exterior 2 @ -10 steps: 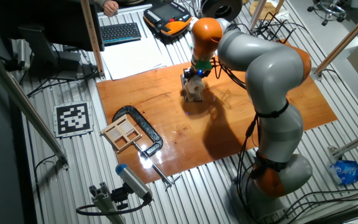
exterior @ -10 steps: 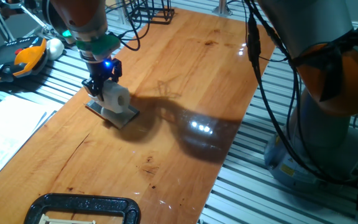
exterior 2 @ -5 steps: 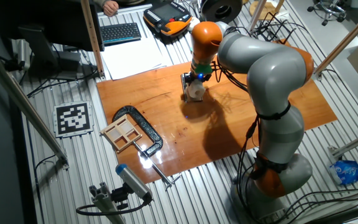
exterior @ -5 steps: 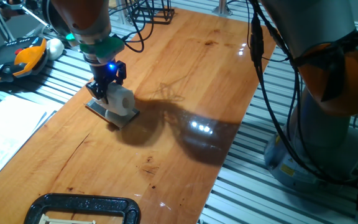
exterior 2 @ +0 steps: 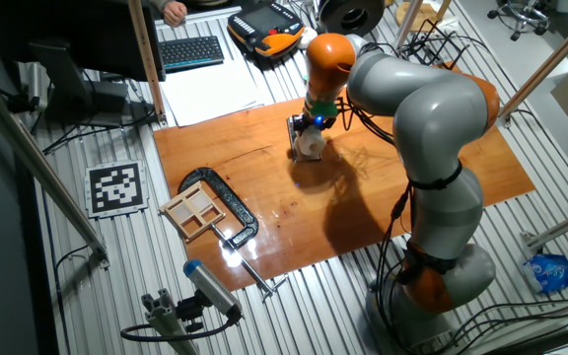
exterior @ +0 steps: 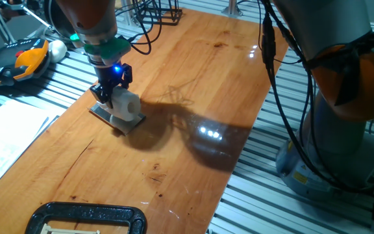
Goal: Take the roll of paper down from the shelf
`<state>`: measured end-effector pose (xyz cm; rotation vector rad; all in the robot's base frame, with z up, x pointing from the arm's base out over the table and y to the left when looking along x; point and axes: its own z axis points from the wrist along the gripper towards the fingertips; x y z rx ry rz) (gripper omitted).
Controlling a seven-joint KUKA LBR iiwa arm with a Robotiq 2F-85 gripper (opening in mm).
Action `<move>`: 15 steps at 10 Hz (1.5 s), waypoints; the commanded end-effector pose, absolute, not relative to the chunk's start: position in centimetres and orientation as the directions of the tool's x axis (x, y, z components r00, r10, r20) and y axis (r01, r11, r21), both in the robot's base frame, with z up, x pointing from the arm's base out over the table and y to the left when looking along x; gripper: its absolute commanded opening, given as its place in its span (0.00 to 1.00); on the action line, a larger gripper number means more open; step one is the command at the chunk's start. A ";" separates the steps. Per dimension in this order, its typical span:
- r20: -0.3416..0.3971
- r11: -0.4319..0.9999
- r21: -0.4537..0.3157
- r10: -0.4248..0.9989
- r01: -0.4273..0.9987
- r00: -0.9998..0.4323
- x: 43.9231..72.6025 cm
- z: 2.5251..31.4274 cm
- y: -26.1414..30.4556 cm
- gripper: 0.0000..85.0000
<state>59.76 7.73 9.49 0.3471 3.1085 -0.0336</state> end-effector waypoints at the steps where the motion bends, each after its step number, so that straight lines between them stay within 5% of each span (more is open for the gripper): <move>1: -0.016 0.974 -0.021 0.224 0.225 -0.974 59.8 9.5 7.8 0.20; 11: -0.029 0.977 -0.011 0.211 0.211 -0.977 59.8 9.5 7.8 0.20; 15: -0.023 0.974 -0.014 0.227 0.228 -0.974 57.1 9.9 8.6 0.20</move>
